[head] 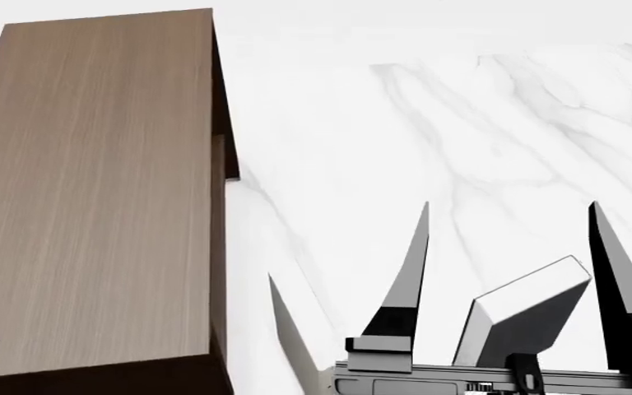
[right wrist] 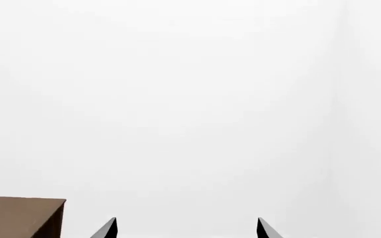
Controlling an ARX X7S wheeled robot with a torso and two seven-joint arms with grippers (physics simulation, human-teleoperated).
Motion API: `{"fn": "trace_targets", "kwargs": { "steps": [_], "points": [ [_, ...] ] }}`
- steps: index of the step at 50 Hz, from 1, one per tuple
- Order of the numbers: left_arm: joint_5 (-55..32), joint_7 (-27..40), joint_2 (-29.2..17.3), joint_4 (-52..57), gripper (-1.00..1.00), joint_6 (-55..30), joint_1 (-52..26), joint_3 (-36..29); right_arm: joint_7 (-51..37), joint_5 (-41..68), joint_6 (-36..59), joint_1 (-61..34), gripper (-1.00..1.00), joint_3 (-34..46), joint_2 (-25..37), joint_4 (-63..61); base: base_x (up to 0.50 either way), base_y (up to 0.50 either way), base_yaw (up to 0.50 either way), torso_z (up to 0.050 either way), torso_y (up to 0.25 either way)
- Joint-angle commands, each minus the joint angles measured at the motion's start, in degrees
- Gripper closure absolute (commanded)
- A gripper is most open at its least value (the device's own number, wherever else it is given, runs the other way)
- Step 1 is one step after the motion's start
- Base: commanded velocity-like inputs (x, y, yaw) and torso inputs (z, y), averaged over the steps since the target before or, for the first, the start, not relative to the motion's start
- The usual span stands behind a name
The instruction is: Pick up the book in the middle and place it on the cabinet shelf.
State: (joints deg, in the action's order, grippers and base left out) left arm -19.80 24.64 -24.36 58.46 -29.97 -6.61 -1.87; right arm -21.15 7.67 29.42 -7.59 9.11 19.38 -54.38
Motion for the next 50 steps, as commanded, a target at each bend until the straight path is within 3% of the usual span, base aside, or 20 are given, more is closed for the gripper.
{"fn": "trace_targets", "kwargs": {
  "steps": [1, 9, 12, 16, 18, 23, 34, 37, 41, 50],
  "points": [
    [-4.36, 1.83, 0.22, 1.09, -1.00, -0.47, -0.72, 1.86, -0.31, 0.25, -0.42, 0.10, -1.00, 0.11, 0.23, 0.56, 0.00, 0.00, 0.00, 0.000, 0.000],
    [-13.99, 16.42, -13.49, 1.48, -1.00, 2.76, -4.32, -5.77, -0.54, 0.22, -0.70, 0.04, -1.00, 0.42, 0.35, 0.94, 0.00, 0.00, 0.00, 0.000, 0.000],
    [-16.29, 20.63, -16.63, 1.43, -1.00, 5.41, -5.56, -9.03, -0.37, 1.68, -0.30, -0.73, -1.00, -0.58, 0.04, 1.46, 0.00, 0.00, 0.00, 0.000, 0.000],
    [-15.95, 22.10, -17.14, 0.97, -1.00, 5.84, -5.78, -11.65, -0.97, 4.57, 6.13, -5.29, -1.00, -3.63, 0.18, -1.04, 0.00, 0.00, 0.00, 0.000, 0.000],
    [-15.83, 22.14, -16.96, 0.54, -1.00, 6.19, -5.38, -12.34, -0.69, 9.20, 15.95, -16.11, -1.00, -6.50, 0.21, -1.64, 0.00, 0.00, 0.00, 0.000, 0.000],
    [-18.99, 22.53, -16.62, -0.43, -1.00, 6.86, -5.37, -11.83, 0.82, 14.91, 27.82, -32.63, -1.00, -7.94, -0.67, 4.04, 0.00, 0.00, 0.00, 0.000, 0.000],
    [-20.47, 22.99, -16.29, -1.79, -1.00, 6.19, -5.50, -13.16, 4.28, 12.37, 25.40, -53.69, -1.00, -1.49, -2.83, 26.20, 0.00, 0.00, 0.00, 0.000, 0.000],
    [-20.89, 23.20, -16.39, -1.88, -1.00, 6.13, -5.69, -13.04, 5.46, 12.66, 28.42, -59.76, -1.00, -0.04, -4.37, 36.60, 0.00, 0.00, 0.00, 0.000, 0.000],
    [-21.67, 23.47, -16.52, -1.80, -1.00, 6.13, -5.97, -12.85, 7.08, 11.90, 25.33, -64.68, -1.00, 0.87, -6.17, 47.55, 0.00, 0.00, 0.00, 0.000, 0.000],
    [-21.28, 23.18, -16.16, -2.32, -1.00, 6.85, -5.16, -13.80, -0.35, 7.26, 15.37, -73.59, -1.00, -3.16, -12.44, 74.06, 0.00, 0.00, 0.00, 0.000, 0.000]
  ]
}}
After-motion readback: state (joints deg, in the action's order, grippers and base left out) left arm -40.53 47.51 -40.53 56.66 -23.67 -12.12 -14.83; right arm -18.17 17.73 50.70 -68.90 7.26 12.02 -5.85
